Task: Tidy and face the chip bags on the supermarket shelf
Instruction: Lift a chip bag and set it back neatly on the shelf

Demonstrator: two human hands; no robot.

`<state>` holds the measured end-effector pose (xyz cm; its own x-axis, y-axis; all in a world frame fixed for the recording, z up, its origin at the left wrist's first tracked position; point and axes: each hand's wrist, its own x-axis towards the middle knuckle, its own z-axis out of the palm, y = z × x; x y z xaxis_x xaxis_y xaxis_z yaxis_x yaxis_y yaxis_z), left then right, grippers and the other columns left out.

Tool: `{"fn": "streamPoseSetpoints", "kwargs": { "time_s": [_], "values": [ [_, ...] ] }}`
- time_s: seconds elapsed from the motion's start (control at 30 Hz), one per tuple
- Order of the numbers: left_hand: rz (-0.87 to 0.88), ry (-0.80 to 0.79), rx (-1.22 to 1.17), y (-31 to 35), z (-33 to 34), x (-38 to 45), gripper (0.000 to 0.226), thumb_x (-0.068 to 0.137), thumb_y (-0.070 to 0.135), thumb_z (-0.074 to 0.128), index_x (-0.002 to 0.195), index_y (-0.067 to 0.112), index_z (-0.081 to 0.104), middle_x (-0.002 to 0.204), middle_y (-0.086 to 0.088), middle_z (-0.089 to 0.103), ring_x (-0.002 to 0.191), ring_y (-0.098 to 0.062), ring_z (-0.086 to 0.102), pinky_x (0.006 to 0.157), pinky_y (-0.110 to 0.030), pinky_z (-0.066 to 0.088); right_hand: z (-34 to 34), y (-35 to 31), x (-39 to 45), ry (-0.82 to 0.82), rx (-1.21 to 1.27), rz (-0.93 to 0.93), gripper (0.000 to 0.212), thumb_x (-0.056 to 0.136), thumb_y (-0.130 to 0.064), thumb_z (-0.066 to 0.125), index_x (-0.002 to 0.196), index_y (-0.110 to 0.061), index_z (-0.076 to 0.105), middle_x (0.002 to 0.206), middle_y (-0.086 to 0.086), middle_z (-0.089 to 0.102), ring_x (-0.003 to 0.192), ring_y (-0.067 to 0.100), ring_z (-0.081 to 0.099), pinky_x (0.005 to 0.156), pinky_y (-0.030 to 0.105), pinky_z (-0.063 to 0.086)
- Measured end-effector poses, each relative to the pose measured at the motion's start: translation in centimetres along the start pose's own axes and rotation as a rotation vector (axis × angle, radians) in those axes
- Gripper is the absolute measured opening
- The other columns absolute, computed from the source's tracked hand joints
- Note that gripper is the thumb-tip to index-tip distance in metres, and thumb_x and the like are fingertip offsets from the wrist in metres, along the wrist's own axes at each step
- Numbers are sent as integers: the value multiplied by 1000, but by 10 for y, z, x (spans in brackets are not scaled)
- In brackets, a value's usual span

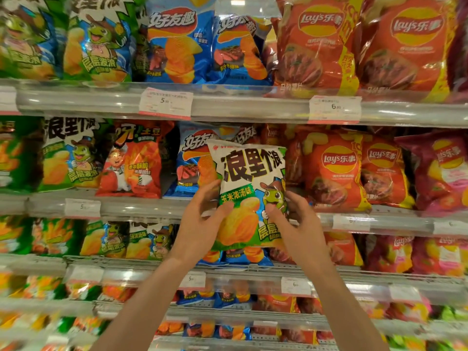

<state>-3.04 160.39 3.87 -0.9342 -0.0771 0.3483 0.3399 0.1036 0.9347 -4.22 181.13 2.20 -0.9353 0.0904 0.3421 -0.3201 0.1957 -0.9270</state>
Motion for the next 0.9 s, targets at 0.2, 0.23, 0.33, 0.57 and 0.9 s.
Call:
{"fn": "streamPoseSetpoints", "kwargs": {
  "time_s": [0.2, 0.23, 0.33, 0.57, 0.9],
  "values": [
    [-23, -2, 6, -12, -46, -15, 45, 87, 39, 69, 129, 49, 54, 112, 34, 63, 105, 10, 60, 82, -23, 57, 43, -2, -27, -22, 74, 47, 38, 88, -39, 74, 123, -40, 60, 102, -23, 73, 94, 5, 72, 69, 24, 60],
    [-25, -6, 0, -15, -55, -15, 43, 89, 37, 69, 127, 50, 54, 112, 34, 63, 105, 10, 60, 80, -22, 56, 53, -4, -30, -20, 68, 50, 36, 87, -40, 74, 120, -44, 59, 101, -24, 73, 94, 4, 72, 70, 22, 60],
    [-21, -39, -23, -22, -89, -13, 47, 84, 42, 70, 128, 49, 56, 114, 32, 64, 106, 9, 61, 76, -14, 54, 84, -11, -39, 7, 35, 57, 37, 83, -49, 73, 116, -51, 58, 102, -22, 74, 94, 2, 72, 70, 21, 59],
    [-18, -147, -43, -36, -204, 0, 44, 89, 28, 73, 127, 44, 58, 115, 27, 67, 108, 7, 62, 78, -10, 51, 194, -33, -64, 142, -2, 80, 48, 70, -55, 74, 115, -46, 58, 97, -29, 70, 91, -7, 66, 72, 11, 52],
    [-35, -183, -42, -40, -329, 19, 53, 86, 35, 72, 135, 38, 53, 127, 19, 60, 106, 12, 58, 71, -4, 48, 316, -65, -75, 176, 9, 113, 44, 78, -40, 78, 117, -31, 62, 98, -16, 74, 92, 0, 68, 77, 16, 53]
  ]
}}
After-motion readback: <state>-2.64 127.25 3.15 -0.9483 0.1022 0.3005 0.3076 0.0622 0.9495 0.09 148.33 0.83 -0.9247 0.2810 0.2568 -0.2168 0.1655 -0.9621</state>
